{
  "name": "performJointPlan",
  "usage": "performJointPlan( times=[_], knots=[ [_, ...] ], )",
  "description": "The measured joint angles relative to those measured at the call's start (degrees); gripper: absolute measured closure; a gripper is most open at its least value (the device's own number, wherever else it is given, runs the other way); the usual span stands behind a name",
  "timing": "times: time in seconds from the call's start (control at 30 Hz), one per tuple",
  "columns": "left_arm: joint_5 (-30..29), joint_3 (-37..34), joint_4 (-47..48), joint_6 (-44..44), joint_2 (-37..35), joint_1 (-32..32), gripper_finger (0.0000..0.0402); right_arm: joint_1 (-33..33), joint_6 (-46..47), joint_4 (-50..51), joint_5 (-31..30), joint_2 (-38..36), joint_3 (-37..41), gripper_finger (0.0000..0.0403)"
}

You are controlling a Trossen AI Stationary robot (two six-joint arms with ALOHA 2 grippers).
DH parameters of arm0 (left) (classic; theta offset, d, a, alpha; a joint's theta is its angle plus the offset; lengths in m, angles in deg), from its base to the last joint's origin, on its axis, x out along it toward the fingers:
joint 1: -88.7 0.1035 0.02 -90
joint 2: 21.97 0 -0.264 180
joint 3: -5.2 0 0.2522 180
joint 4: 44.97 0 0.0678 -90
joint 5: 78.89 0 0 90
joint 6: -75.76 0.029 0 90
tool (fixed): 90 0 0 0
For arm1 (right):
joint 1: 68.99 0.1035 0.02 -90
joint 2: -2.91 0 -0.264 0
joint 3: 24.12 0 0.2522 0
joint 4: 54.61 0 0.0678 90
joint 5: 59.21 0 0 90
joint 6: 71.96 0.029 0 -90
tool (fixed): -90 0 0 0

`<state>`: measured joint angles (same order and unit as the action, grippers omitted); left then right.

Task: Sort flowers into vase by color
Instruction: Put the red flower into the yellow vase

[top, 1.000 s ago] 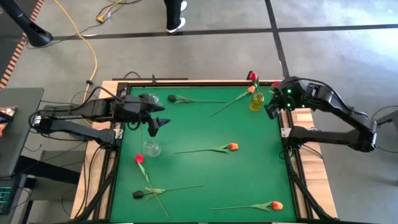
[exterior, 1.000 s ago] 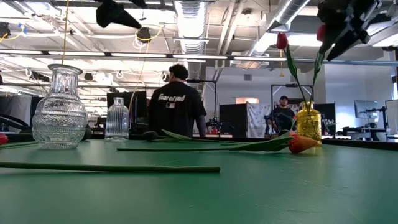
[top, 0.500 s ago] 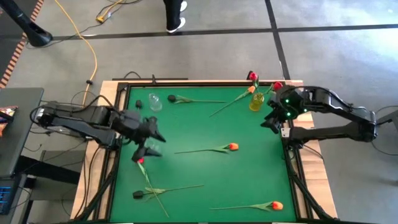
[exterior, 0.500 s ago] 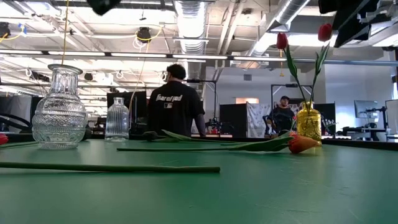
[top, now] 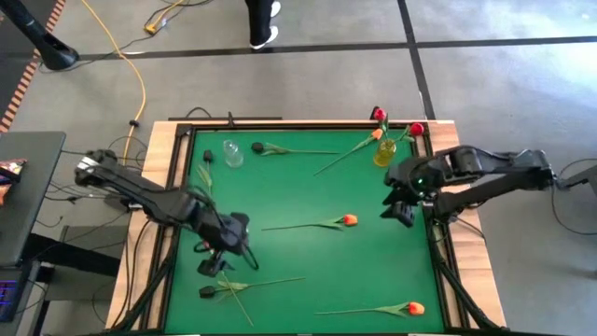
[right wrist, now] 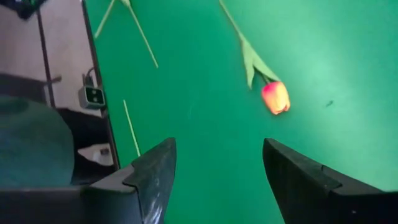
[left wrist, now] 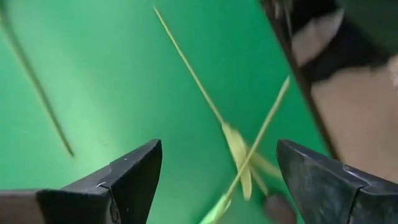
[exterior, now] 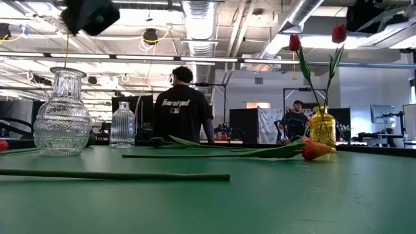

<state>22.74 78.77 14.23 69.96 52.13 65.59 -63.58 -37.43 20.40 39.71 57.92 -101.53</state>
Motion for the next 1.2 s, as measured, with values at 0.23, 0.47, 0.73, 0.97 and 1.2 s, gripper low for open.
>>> performJointPlan(
  times=[0.23,0.47,0.73,0.97,1.2],
  knots=[
    [-0.35,0.0,5.37,8.71,10.2,-5.26,0.0097,2.83,0.02,-0.51,-0.15,5.48,0.0,0.0138],
    [-0.58,-0.44,4.48,11.81,16.79,-8.71,0.0097,4.81,-0.47,-0.43,-0.1,8.13,0.0,0.0138],
    [-1.36,-7.11,-0.38,10.15,16.76,-10.73,0.0097,4.61,-1.02,-0.45,-0.08,7.93,0.0,0.0138],
    [-4.71,-9.88,-4.99,8.26,16.77,-12.35,0.0097,4.15,-2.21,-0.45,-1.26,8.04,0.02,0.0138],
    [-5.86,-9.88,-5.85,9.73,16.77,-14.08,0.0122,2.37,-3.32,-0.47,-1.48,8.04,0.02,0.0138]
  ],
)
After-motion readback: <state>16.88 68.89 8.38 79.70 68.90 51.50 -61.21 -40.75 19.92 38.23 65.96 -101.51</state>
